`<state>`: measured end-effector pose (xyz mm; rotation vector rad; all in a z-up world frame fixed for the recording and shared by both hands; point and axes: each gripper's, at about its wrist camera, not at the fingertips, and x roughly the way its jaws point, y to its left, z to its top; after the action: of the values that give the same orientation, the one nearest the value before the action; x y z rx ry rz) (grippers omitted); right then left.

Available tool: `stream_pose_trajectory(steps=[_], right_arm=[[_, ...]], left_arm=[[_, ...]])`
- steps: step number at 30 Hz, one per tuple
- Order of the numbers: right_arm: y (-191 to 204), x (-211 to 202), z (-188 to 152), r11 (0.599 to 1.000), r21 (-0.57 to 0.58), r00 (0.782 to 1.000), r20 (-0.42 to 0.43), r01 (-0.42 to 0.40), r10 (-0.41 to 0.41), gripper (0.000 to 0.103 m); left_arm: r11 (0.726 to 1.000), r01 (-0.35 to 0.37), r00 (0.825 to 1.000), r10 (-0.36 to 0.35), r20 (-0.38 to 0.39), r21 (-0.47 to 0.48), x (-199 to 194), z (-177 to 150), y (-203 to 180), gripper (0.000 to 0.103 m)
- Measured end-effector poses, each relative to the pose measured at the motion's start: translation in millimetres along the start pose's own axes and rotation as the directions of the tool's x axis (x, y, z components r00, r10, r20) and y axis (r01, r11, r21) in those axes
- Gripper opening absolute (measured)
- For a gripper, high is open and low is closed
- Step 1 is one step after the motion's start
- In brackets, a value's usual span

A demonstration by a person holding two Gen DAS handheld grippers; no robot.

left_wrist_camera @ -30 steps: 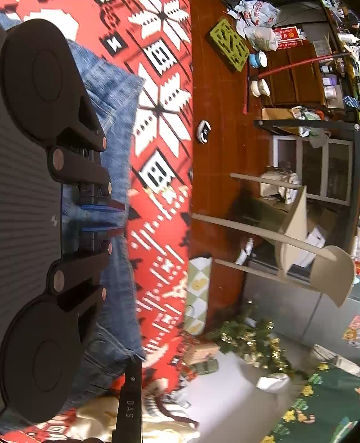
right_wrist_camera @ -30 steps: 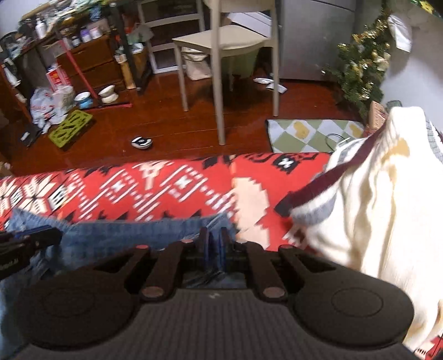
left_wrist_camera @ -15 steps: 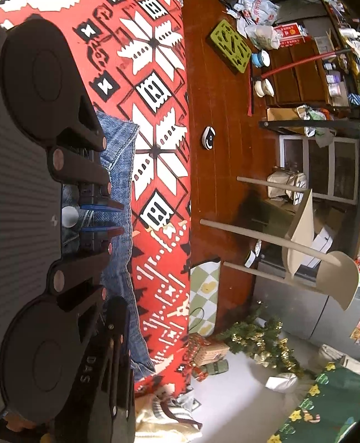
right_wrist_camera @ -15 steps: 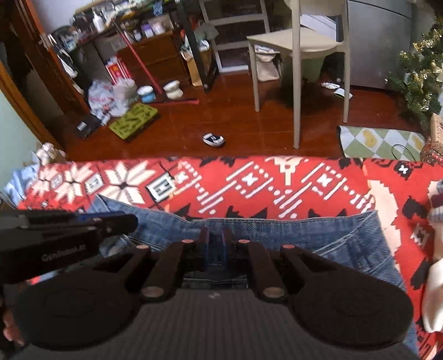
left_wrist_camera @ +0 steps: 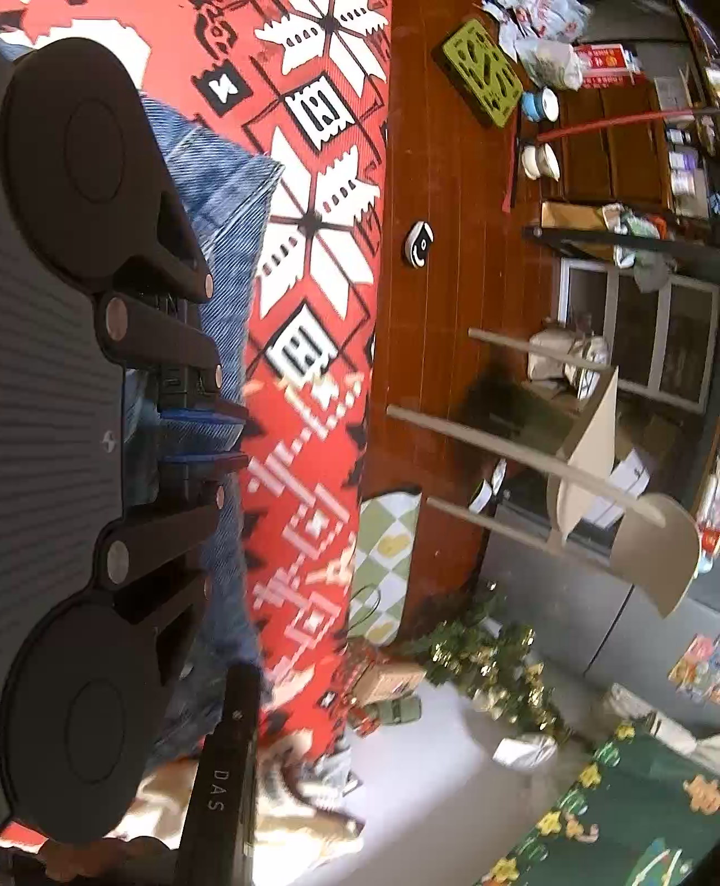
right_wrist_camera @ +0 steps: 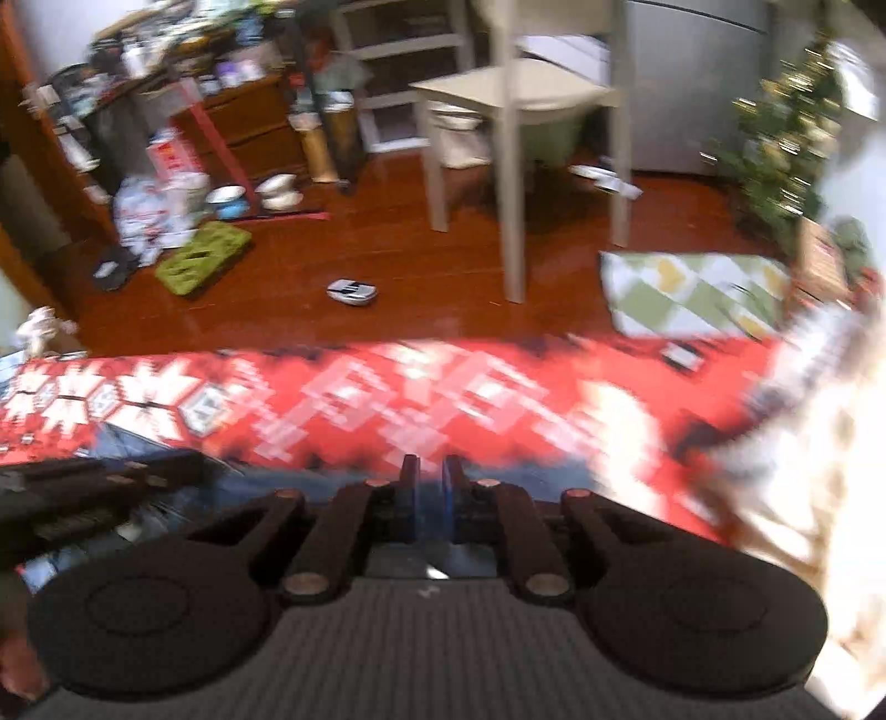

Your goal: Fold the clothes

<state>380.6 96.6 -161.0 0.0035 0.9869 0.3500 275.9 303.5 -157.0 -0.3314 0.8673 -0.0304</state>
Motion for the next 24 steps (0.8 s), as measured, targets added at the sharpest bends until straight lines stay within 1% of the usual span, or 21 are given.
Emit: stream_pose_trajectory(steps=[2, 4, 5, 6, 8, 9, 14, 17, 18, 21, 24], right_arm=[[-18, -8, -10, 0.997, 0.058, 0.999, -0.001, 0.041, -0.041, 0.01], [-32, -10, -21, 0.994, 0.095, 0.998, -0.008, 0.055, -0.055, 0.01], [-36, -8, -25, 0.993, 0.104, 0.998, -0.008, 0.057, -0.056, 0.01], [-38, -7, -28, 0.993, 0.103, 0.998, 0.001, 0.055, -0.055, 0.01], [-39, -2, -27, 0.994, 0.091, 0.998, 0.024, 0.06, -0.063, 0.008], [-40, 1, -25, 0.994, 0.087, 0.997, 0.033, 0.061, -0.064, 0.008], [-47, 14, -10, 0.994, 0.104, 0.998, 0.041, 0.045, -0.05, 0.007], [-48, 3, -7, 0.996, 0.083, 0.998, 0.052, 0.043, -0.047, 0.009], [-47, -3, -7, 0.996, 0.073, 0.998, 0.052, 0.043, -0.047, 0.009], [-50, -26, -19, 0.997, 0.057, 0.999, 0.023, 0.043, -0.044, 0.009], [-54, -36, -33, 0.996, 0.082, 0.999, -0.003, 0.044, -0.044, 0.008]], left_arm=[[1.0, 0.02, 1.0, -0.02, -0.008, 0.008, -5, -2, -6, 0.008], [0.998, 0.059, 0.998, -0.059, -0.03, 0.013, -4, -1, -14, 0.008], [0.997, 0.076, 0.996, -0.075, -0.038, 0.024, -2, -1, -18, 0.008], [0.995, 0.086, 0.996, -0.083, -0.044, 0.055, 1, -1, -26, 0.008], [0.99, 0.09, 0.995, -0.085, -0.054, 0.113, 6, -3, -41, 0.008], [0.988, 0.098, 0.994, -0.092, -0.056, 0.12, 8, -4, -47, 0.008], [0.985, 0.135, 0.989, -0.128, -0.073, 0.104, 24, -8, -75, 0.008], [0.984, 0.158, 0.986, -0.153, -0.062, 0.078, 27, -11, -90, 0.008], [0.984, 0.164, 0.985, -0.16, -0.058, 0.068, 27, -12, -95, 0.008], [0.985, 0.162, 0.984, -0.157, -0.08, 0.058, 31, -13, -105, 0.008], [0.98, 0.18, 0.98, -0.171, -0.099, 0.082, 27, -16, -111, 0.008]])
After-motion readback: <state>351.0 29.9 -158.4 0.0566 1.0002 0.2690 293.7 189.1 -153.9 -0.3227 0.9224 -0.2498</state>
